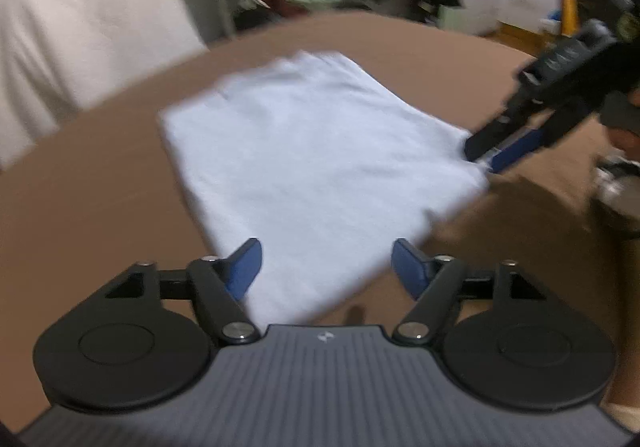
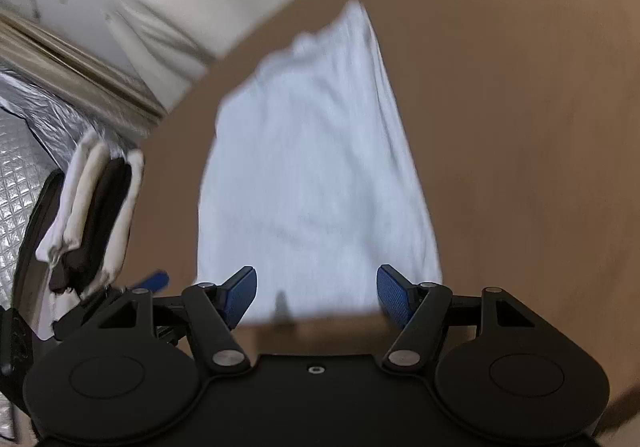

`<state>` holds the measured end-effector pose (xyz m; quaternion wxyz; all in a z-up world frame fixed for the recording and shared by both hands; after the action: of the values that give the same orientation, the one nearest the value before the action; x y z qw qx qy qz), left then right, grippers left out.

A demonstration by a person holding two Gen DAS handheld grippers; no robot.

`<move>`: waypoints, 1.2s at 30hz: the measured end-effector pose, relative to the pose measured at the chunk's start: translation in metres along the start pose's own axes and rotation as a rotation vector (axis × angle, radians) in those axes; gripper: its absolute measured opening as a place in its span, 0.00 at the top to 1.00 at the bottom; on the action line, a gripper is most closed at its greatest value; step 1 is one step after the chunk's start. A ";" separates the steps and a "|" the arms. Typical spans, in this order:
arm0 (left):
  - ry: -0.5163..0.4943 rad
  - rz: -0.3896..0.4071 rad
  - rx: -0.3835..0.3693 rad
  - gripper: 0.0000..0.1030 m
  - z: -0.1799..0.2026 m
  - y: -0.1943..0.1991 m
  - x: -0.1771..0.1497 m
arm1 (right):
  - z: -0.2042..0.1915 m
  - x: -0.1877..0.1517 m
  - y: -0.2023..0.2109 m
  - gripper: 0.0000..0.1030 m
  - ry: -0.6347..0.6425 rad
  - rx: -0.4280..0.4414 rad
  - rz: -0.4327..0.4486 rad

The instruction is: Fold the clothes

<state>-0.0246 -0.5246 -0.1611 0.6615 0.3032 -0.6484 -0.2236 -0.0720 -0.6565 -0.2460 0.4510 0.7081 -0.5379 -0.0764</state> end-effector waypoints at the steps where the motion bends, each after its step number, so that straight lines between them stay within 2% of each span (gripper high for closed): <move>1: 0.016 -0.031 -0.035 0.29 0.001 -0.004 -0.007 | 0.000 -0.006 -0.002 0.31 -0.005 -0.004 -0.021; 3: 0.007 -0.092 -0.021 0.29 0.002 -0.014 -0.019 | -0.003 -0.015 -0.006 0.30 -0.030 0.028 -0.049; 7: -0.141 -0.088 0.157 0.29 -0.006 -0.030 -0.015 | -0.005 -0.029 -0.026 0.30 -0.149 0.102 -0.152; 9: -0.123 -0.084 0.157 0.33 -0.012 -0.037 -0.011 | 0.000 -0.030 -0.039 0.30 -0.199 0.086 -0.172; 10: -0.080 -0.081 0.140 0.36 -0.019 -0.039 -0.009 | 0.001 -0.029 -0.042 0.30 -0.219 0.082 -0.165; 11: -0.022 -0.066 0.111 0.50 -0.024 -0.039 -0.006 | 0.002 -0.026 -0.043 0.30 -0.240 0.090 -0.152; 12: 0.024 -0.046 0.074 0.72 -0.029 -0.039 -0.004 | 0.003 -0.024 -0.042 0.30 -0.260 0.099 -0.132; 13: 0.052 -0.023 0.049 0.78 -0.029 -0.036 -0.002 | 0.005 -0.021 -0.041 0.29 -0.280 0.108 -0.112; 14: 0.080 0.000 0.025 0.81 -0.030 -0.032 0.002 | 0.006 -0.019 -0.040 0.28 -0.299 0.117 -0.092; 18: 0.056 0.042 0.056 0.85 -0.027 -0.028 0.010 | 0.019 -0.020 -0.041 0.29 -0.429 0.164 -0.036; 19: 0.058 0.045 0.055 0.85 -0.027 -0.028 0.011 | 0.025 -0.019 -0.039 0.31 -0.465 0.173 -0.013; 22: 0.080 0.047 0.044 0.82 -0.031 -0.032 0.012 | 0.040 -0.012 -0.034 0.50 -0.507 0.148 0.069; 23: 0.095 0.029 0.036 0.71 -0.032 -0.036 0.009 | 0.044 -0.010 -0.032 0.67 -0.508 0.130 0.098; 24: 0.106 -0.004 0.033 0.43 -0.033 -0.039 0.005 | 0.045 -0.007 -0.030 0.81 -0.473 0.096 0.123; 25: 0.115 -0.044 0.046 0.36 -0.036 -0.045 -0.001 | 0.045 -0.003 -0.028 0.81 -0.434 0.061 0.146; 26: 0.101 -0.035 0.060 0.37 -0.036 -0.047 -0.003 | 0.041 0.000 -0.028 0.82 -0.397 0.042 0.159; 28: 0.052 -0.015 0.087 0.58 -0.033 -0.048 -0.004 | 0.032 0.003 -0.022 0.85 -0.304 0.005 0.193; 29: 0.019 -0.020 0.093 0.81 -0.028 -0.047 -0.002 | 0.027 0.004 -0.018 0.86 -0.250 -0.016 0.211; 32: -0.050 0.002 0.149 0.90 -0.014 -0.034 0.006 | 0.016 0.008 0.004 0.88 -0.180 0.025 0.264; 34: -0.059 0.054 0.182 0.91 -0.010 -0.020 0.012 | 0.010 0.008 0.022 0.89 -0.151 0.058 0.302; 36: -0.018 0.114 0.193 0.92 -0.011 -0.002 0.019 | 0.005 0.007 0.040 0.90 -0.114 0.060 0.331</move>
<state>-0.0128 -0.5384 -0.1487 0.6349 0.3263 -0.6890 -0.1249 -0.1000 -0.6658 -0.2175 0.4045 0.6176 -0.6740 -0.0250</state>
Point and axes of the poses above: each gripper's, at about its wrist camera, not at the fingertips, and y roughly against the way its jaws point, z to its right, x to its top, the point moved 8 cm from there along -y, roughly the way its jaws point, and after that the axes turned 4 degrees about -x, right-handed, at the moved point
